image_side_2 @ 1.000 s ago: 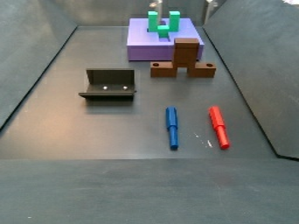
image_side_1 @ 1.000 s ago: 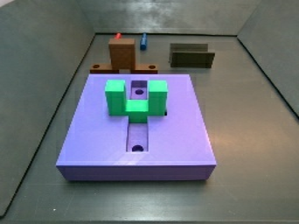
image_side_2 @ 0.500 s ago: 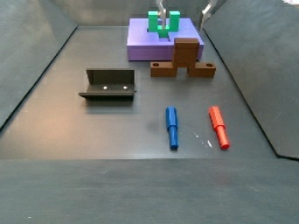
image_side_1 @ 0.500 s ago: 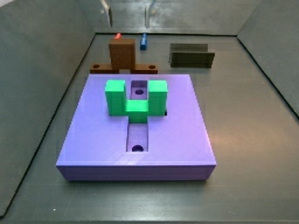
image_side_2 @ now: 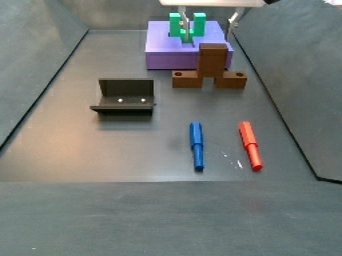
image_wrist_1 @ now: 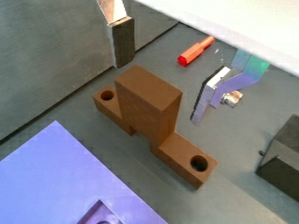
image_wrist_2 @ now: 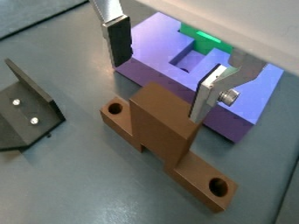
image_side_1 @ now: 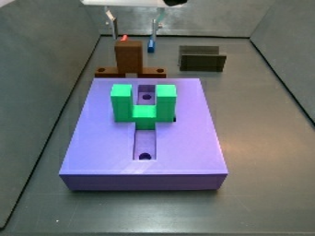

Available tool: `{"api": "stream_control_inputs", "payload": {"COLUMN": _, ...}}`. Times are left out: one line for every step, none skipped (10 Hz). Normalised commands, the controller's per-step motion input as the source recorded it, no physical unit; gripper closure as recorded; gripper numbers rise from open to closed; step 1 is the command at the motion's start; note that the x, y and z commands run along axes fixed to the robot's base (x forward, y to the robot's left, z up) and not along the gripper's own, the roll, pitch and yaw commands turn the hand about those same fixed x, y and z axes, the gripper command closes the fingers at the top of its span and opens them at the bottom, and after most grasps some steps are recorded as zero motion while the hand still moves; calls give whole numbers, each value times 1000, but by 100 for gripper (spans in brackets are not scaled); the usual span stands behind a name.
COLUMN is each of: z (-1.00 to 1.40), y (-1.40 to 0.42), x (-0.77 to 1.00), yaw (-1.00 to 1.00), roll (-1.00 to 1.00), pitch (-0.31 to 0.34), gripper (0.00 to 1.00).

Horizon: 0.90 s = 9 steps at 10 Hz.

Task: Pick up the brown object. Move up. Move to above the board. Insert the brown object.
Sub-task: Pick up the brown object.

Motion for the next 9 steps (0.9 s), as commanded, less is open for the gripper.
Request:
{"api": "stream_control_inputs", "payload": {"z": -203, "y": 0, "x": -94, "yaw": 0, "roll": 80, "pitch": 6, "gripper": 0}}
{"api": "stream_control_inputs", "payload": {"z": -211, "y": 0, "x": -43, "yaw": 0, "roll": 94, "pitch": 0, "gripper": 0}}
{"api": "stream_control_inputs", "payload": {"z": -237, "y": 0, "x": -46, "yaw": 34, "roll": 114, "pitch": 0, "gripper": 0}}
{"api": "stream_control_inputs", "payload": {"z": -191, "y": 0, "x": 0, "yaw": 57, "roll": 147, "pitch": 9, "gripper": 0}}
{"api": "stream_control_inputs", "payload": {"z": -186, "y": 0, "x": 0, "yaw": 129, "roll": 149, "pitch": 0, "gripper": 0}}
{"api": "stream_control_inputs", "payload": {"z": -174, "y": 37, "x": 0, "yaw": 146, "roll": 146, "pitch": 0, "gripper": 0}}
{"api": "stream_control_inputs", "payload": {"z": -177, "y": 63, "x": 0, "yaw": 149, "roll": 161, "pitch": 0, "gripper": 0}}
{"api": "stream_control_inputs", "payload": {"z": -214, "y": 29, "x": 0, "yaw": 177, "roll": 201, "pitch": 0, "gripper": 0}}
{"api": "stream_control_inputs", "payload": {"z": -237, "y": 0, "x": 0, "yaw": 194, "roll": 196, "pitch": 0, "gripper": 0}}
